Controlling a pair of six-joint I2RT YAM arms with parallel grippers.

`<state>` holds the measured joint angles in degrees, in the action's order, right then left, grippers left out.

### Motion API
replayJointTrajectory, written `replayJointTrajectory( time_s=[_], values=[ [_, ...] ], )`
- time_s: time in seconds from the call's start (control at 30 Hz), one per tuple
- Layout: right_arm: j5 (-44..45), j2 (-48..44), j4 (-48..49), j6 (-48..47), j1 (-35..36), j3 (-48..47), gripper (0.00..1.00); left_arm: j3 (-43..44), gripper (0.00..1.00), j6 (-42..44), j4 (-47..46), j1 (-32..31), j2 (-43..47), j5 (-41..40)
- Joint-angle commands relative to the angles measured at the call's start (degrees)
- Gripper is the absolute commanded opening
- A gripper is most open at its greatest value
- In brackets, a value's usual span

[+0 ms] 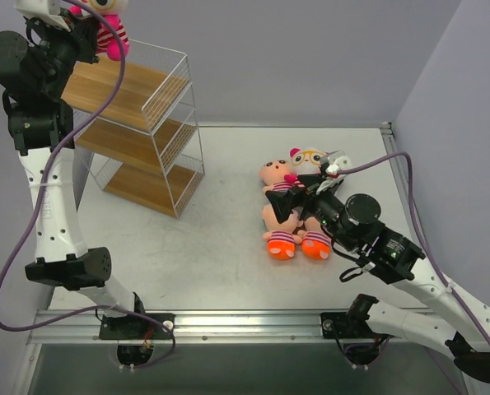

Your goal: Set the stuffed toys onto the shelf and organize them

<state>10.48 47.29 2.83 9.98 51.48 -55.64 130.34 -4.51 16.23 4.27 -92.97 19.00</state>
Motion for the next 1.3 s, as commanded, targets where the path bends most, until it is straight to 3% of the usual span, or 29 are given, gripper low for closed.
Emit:
replayJointTrajectory(
  time_s=[0.0,0.13,0.5,1.17,1.27],
  values=[
    [-1.95,0.78,3.5,-2.41,0.28,0.35,1.0,-1.32,0.03,-5.41,-8.84,4.33,-2.3,8.32],
    [-2.48,1.93,3.59,-3.47,0.2,0.62,1.0,-0.18,0.02,-6.3,-10.51,8.46,-5.73,10.79],
    [-3.54,6.41,3.76,-5.14,0.02,-0.26,1.0,0.62,0.02,-2.7,-10.95,9.7,-12.76,11.58],
    [-4.94,8.7,3.41,-5.41,-0.24,-0.96,1.0,-5.19,0.03,-0.41,-19.48,12.87,-13.55,14.22],
    [-5.38,9.05,3.32,-5.5,-0.16,-1.14,1.0,-5.1,0.12,0.12,-19.66,12.87,-13.82,13.87]
  ],
)
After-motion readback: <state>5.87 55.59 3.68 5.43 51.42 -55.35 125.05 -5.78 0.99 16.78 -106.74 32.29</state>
